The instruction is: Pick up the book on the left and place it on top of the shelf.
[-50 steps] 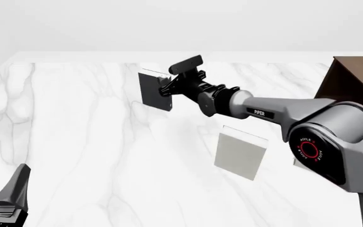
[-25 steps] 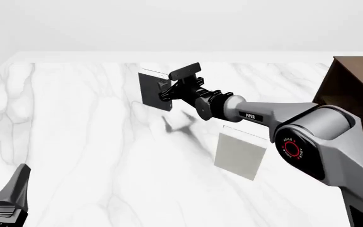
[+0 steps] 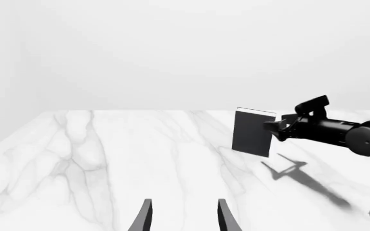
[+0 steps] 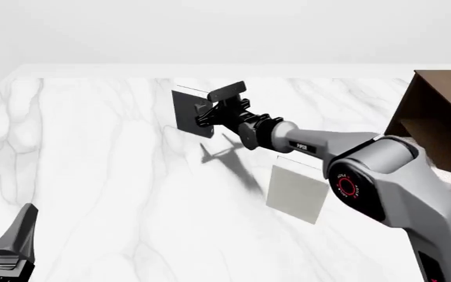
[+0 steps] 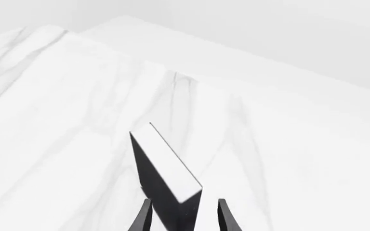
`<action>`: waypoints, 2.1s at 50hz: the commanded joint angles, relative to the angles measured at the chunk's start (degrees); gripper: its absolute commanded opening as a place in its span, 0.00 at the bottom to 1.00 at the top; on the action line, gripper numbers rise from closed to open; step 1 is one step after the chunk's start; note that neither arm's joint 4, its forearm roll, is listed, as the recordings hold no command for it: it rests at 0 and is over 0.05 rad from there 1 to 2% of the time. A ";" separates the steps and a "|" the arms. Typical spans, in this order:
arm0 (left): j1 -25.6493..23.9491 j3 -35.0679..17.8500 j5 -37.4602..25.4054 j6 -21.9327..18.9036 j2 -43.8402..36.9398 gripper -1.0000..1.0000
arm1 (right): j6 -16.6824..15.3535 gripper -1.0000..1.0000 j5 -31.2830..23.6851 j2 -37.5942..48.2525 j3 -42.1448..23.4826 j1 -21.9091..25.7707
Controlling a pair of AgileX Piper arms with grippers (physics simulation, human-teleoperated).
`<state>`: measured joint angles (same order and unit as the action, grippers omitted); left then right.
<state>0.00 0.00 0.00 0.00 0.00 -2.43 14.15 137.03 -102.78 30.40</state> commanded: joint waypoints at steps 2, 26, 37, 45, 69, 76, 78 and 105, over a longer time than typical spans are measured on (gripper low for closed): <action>0.00 0.00 0.00 0.00 0.00 1.00 | 0.27 1.00 -1.76 2.87 -4.49 -0.06; 0.00 0.00 0.00 0.00 0.00 1.00 | 0.35 1.00 -3.37 5.88 -8.50 0.20; 0.00 0.00 0.00 0.00 0.00 1.00 | 0.32 0.00 -2.76 5.66 -7.98 0.10; 0.00 0.00 0.00 0.00 0.00 1.00 | -0.02 0.00 -0.14 3.04 -3.05 1.29; 0.00 0.00 0.00 0.00 0.00 1.00 | -1.41 0.00 8.34 -18.23 20.61 2.41; 0.00 0.00 0.00 0.00 0.00 1.00 | -2.32 0.00 8.77 -25.27 26.35 2.25; 0.00 0.00 0.00 0.00 0.00 1.00 | -2.79 0.00 8.64 -27.90 28.34 2.56; 0.00 0.00 0.00 0.00 0.00 1.00 | -9.24 0.00 1.90 -49.87 39.17 4.49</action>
<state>0.00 0.00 0.00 0.00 0.00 -10.36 18.45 95.48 -66.73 34.53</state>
